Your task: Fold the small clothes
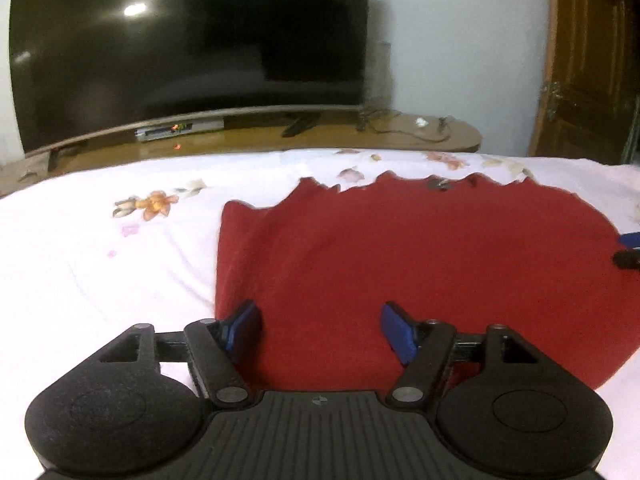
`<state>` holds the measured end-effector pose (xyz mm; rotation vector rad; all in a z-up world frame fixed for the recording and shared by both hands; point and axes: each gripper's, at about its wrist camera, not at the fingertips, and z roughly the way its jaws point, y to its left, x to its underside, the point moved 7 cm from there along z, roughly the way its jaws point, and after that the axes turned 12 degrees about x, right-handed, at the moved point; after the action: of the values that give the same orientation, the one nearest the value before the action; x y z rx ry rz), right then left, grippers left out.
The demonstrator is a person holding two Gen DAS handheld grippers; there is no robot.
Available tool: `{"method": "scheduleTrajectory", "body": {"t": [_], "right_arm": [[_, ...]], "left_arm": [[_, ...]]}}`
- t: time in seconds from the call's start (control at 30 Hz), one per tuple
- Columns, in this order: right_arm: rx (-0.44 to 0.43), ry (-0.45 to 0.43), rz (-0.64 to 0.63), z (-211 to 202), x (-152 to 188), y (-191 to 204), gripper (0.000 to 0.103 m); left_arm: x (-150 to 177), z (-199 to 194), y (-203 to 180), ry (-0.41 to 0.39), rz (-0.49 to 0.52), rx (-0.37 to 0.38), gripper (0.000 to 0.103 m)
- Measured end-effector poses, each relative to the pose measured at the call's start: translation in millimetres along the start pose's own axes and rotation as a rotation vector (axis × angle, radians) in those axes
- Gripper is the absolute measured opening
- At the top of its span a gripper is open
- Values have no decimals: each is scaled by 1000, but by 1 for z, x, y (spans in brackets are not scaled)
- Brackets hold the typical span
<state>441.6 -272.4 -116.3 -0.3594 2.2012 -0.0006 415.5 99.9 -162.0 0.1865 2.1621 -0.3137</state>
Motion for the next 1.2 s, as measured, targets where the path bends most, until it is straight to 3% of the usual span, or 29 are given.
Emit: {"method": "scheduleTrajectory", "body": {"t": [0.07,0.13,0.2,0.3,0.43,0.57,0.77,0.9,0.93,1.0,1.07,1.1,1.17,1.2], "right_arm": [[25,9,8,-3,-2,1,60],[46,-31,31,-17,-14,14,59],[-4,-84,66,-32,-23,43,59],[-59,-74,28,-30,-23,100,59],[-39,6,-51,-18,0,146,59],[-15,-21,-98,-29,19,122,61],[71,9,3,-54,58,32,64],[95,21,-2,-50,53,38,63],[101,27,17,-52,48,40,52],[108,-24,60,-67,38,42,48],[101,-84,77,-79,29,45,49],[99,-76,82,-75,30,46,51],[127,53,78,-48,50,42,52],[110,28,99,-48,55,38,54]], "left_arm": [[-7,-5,-5,-14,-38,-17,69],[-17,-12,-29,-67,-24,25,69],[-19,-10,-58,-71,5,45,69],[-7,0,-89,-41,25,46,69],[26,1,-101,27,83,-56,69],[43,-32,-71,2,30,-89,86],[57,-59,-31,11,-9,-107,87],[46,-62,-37,0,-39,-141,87],[45,-69,-39,-26,-45,-142,87],[42,-81,-46,-77,-30,-122,87],[50,-71,-44,-31,-37,-118,87],[58,-61,-38,31,-55,-124,87],[61,-63,-36,6,-45,-107,87],[59,-65,-37,15,-42,-111,87]]}}
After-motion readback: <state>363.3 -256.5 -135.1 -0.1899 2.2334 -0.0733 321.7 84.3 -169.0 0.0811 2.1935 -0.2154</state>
